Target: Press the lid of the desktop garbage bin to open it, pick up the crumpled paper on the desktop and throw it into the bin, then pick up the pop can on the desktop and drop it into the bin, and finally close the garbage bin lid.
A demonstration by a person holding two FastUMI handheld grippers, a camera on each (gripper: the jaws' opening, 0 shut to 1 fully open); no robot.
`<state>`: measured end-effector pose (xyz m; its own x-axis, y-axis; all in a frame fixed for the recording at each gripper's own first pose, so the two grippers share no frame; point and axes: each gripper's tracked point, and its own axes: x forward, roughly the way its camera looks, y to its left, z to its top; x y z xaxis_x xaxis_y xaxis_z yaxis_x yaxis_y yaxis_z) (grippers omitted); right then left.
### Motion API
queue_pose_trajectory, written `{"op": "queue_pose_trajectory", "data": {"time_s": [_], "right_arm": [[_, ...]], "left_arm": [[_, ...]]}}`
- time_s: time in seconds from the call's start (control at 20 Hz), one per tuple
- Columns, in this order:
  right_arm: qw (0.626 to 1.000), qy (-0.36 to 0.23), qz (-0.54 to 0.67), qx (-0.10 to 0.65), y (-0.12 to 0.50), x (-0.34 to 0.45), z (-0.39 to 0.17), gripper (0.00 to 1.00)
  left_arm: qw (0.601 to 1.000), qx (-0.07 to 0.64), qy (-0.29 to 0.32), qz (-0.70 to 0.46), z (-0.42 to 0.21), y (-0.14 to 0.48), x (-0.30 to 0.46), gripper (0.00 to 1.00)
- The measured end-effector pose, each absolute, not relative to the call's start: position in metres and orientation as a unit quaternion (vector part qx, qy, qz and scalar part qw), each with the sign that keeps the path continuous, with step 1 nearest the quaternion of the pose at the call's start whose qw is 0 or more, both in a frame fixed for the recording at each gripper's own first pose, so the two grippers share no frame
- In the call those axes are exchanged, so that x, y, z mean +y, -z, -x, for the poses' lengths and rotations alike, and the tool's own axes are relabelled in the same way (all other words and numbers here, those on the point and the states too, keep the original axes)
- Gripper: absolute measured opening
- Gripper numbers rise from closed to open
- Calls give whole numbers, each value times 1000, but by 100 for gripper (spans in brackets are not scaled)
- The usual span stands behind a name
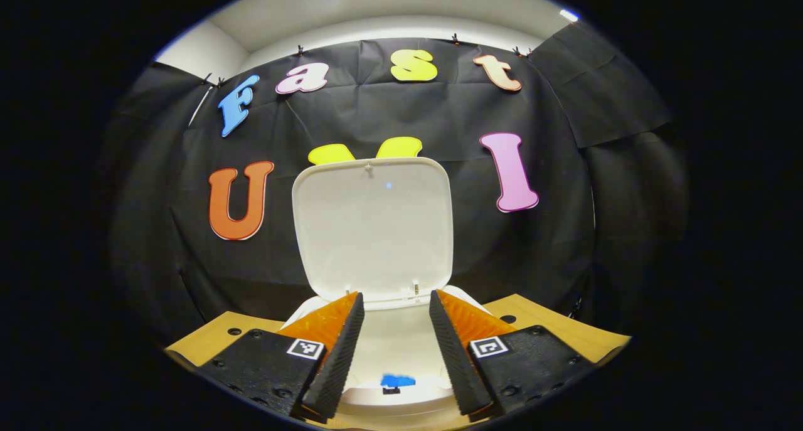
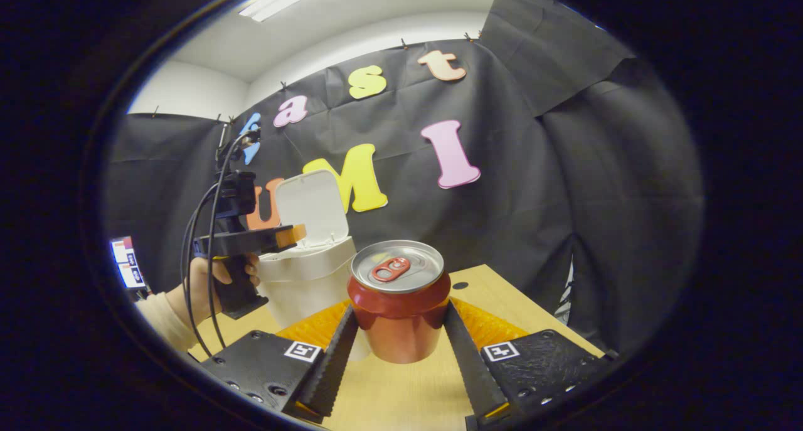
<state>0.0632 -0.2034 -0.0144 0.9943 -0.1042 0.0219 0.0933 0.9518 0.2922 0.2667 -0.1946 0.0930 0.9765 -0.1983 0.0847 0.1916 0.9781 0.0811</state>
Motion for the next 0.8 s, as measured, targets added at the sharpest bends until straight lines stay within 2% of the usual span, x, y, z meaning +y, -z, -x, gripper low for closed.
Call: {"op": "queue_pose_trajectory", "data": {"time_s": [0.1,0.3,0.6,0.8], "right_arm": [[987,64,-149,-13,18,-212,-65,78],[986,98,-135,-17,17,-227,-63,78],[987,104,-120,-15,18,-226,-64,78],[989,102,-105,-19,17,-219,-67,78]], "left_arm": [[993,-50,97,-37,-257,-92,-190,82],[995,-46,91,-7,-235,-85,-173,97],[994,-74,74,-24,-195,-75,-130,96],[997,-63,53,-3,-169,-55,-99,96]]}}
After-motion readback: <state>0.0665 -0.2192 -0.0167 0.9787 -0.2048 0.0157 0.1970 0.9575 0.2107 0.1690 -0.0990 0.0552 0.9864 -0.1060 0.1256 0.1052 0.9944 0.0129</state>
